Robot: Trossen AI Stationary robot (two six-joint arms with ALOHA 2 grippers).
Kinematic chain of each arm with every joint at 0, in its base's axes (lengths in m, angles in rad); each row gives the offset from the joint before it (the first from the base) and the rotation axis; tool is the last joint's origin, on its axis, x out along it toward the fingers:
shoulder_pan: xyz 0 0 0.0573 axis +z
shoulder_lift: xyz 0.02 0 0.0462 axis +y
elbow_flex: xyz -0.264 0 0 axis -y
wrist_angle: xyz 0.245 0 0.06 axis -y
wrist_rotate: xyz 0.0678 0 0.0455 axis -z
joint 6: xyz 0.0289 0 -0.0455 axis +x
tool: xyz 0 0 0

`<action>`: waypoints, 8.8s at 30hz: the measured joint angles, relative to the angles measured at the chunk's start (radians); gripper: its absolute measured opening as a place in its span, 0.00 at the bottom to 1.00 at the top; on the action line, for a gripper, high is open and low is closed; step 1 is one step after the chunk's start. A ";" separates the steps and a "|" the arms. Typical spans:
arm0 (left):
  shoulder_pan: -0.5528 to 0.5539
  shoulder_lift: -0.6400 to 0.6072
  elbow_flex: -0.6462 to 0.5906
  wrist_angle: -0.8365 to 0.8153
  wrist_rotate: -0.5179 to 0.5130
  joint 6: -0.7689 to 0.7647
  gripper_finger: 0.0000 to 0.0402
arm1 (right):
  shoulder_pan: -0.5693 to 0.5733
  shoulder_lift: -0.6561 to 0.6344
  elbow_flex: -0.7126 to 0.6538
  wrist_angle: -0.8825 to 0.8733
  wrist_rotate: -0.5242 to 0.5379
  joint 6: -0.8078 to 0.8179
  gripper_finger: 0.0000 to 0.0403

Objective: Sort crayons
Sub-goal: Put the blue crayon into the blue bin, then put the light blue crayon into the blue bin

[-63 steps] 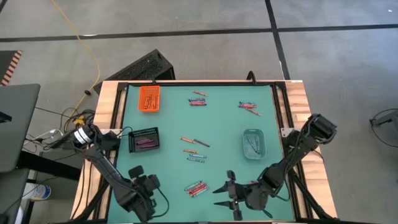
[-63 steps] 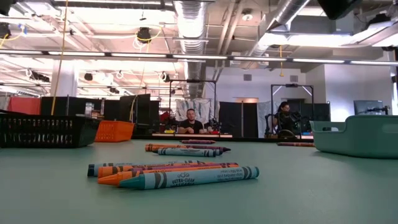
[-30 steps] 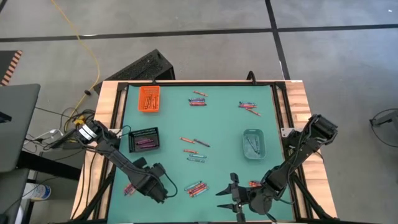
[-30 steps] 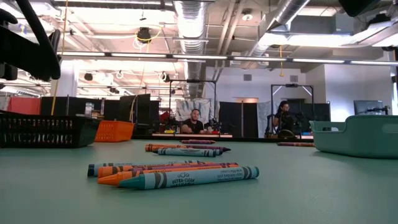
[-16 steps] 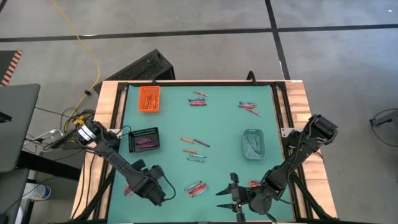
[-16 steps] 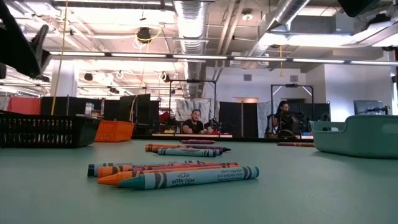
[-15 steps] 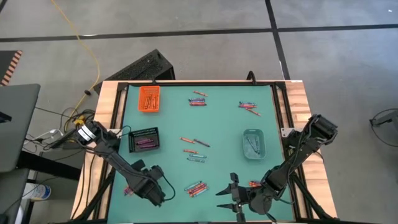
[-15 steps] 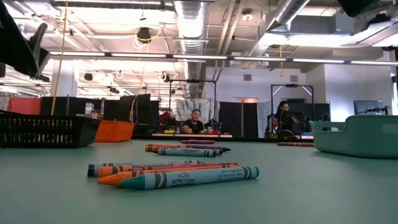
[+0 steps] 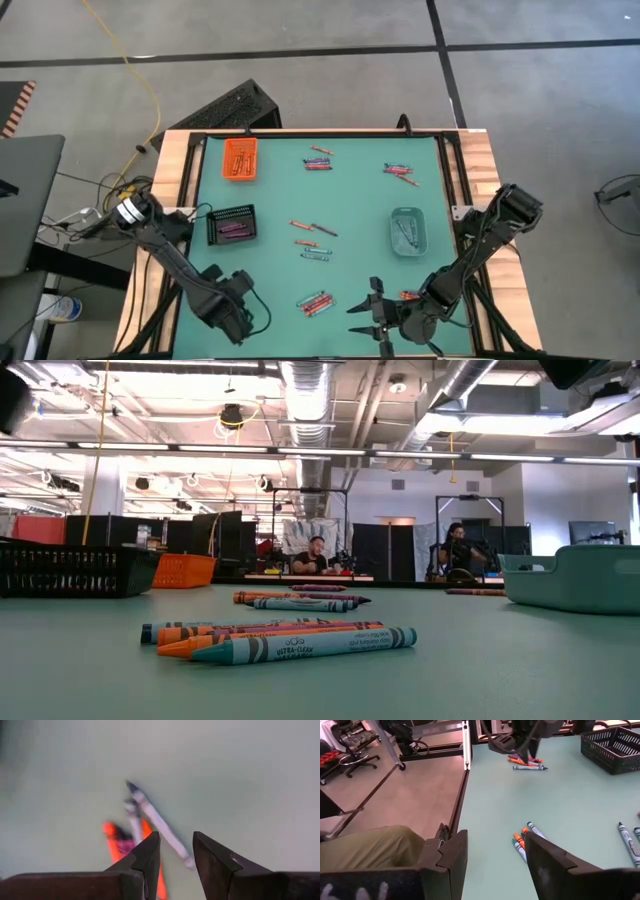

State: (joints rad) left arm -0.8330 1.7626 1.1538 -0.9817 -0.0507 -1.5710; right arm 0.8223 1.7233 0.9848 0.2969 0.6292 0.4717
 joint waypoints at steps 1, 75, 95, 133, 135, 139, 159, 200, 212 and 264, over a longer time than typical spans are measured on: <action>-0.014 0.001 0.000 0.016 0.003 -0.020 0.26 | 0.000 0.000 0.000 0.000 0.000 0.000 0.47; 0.024 -0.025 -0.045 1.338 -0.626 1.350 0.04 | -0.107 0.311 0.013 0.841 -0.260 -0.491 0.47; 0.039 0.006 -0.045 1.388 -0.615 1.414 0.04 | -0.111 0.305 0.131 0.668 -0.156 -0.648 0.47; 0.064 0.005 -0.044 1.355 -0.582 1.374 0.04 | -0.100 0.303 0.130 0.722 -0.051 -0.752 0.47; 0.071 0.005 -0.043 1.356 -0.583 1.374 0.04 | -0.106 0.303 0.130 0.736 -0.051 -0.753 0.46; 0.083 0.005 -0.044 1.355 -0.585 1.374 0.04 | -0.114 0.303 0.130 0.737 -0.051 -0.753 0.40; 0.080 -0.007 -0.045 1.269 -0.754 1.482 0.25 | -0.026 0.039 0.130 0.183 0.295 -0.804 0.02; 0.534 -0.915 -0.460 0.632 -0.728 1.708 0.27 | -0.523 -0.703 -0.385 -1.190 -0.447 0.842 0.12; 0.638 -1.253 -0.660 0.999 -0.243 1.786 0.27 | -0.560 -0.717 -0.368 -1.201 -0.442 0.731 0.30; 0.620 -1.029 -0.718 1.163 -0.269 1.570 0.27 | -0.005 -0.002 0.074 -0.873 -0.741 0.328 0.30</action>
State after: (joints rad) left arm -0.2134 0.7334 0.4355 0.1814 -0.3195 -0.0013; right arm 0.8169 1.7214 1.0592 -0.5757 -0.1116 0.8002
